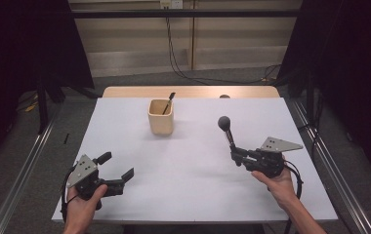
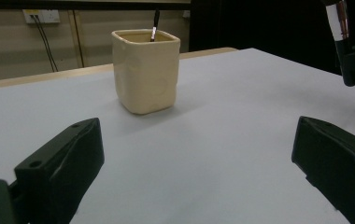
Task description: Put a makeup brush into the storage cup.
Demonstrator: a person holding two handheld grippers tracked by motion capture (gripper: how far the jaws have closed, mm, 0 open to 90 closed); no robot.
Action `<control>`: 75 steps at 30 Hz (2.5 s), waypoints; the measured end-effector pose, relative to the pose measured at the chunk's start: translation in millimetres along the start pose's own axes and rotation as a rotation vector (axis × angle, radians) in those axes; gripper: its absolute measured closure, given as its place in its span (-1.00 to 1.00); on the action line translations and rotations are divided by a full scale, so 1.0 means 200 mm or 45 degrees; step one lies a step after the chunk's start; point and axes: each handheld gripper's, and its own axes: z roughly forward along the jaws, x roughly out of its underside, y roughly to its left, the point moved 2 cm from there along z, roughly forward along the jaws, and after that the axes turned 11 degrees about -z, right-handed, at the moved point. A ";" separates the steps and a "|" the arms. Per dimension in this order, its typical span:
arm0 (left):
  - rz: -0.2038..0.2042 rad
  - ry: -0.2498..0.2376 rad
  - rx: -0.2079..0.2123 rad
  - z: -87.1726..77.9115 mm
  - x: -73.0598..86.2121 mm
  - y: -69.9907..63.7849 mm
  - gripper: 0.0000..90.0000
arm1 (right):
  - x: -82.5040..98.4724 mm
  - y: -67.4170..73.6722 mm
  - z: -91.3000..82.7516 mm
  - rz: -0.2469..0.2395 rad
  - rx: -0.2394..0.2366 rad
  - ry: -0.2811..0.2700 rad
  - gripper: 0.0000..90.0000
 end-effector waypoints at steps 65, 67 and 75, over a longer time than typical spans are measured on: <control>0.118 0.061 0.284 0.56 -0.22 -0.43 -0.96 | -0.16 0.17 0.30 -0.046 -0.177 -0.036 0.67; 0.107 0.068 0.294 0.58 -0.23 -0.45 -0.97 | -0.16 0.17 0.31 -0.047 -0.181 -0.039 0.67; 0.099 0.045 0.326 0.65 -0.24 -0.48 -0.89 | -0.16 0.19 0.33 -0.047 -0.199 -0.054 0.67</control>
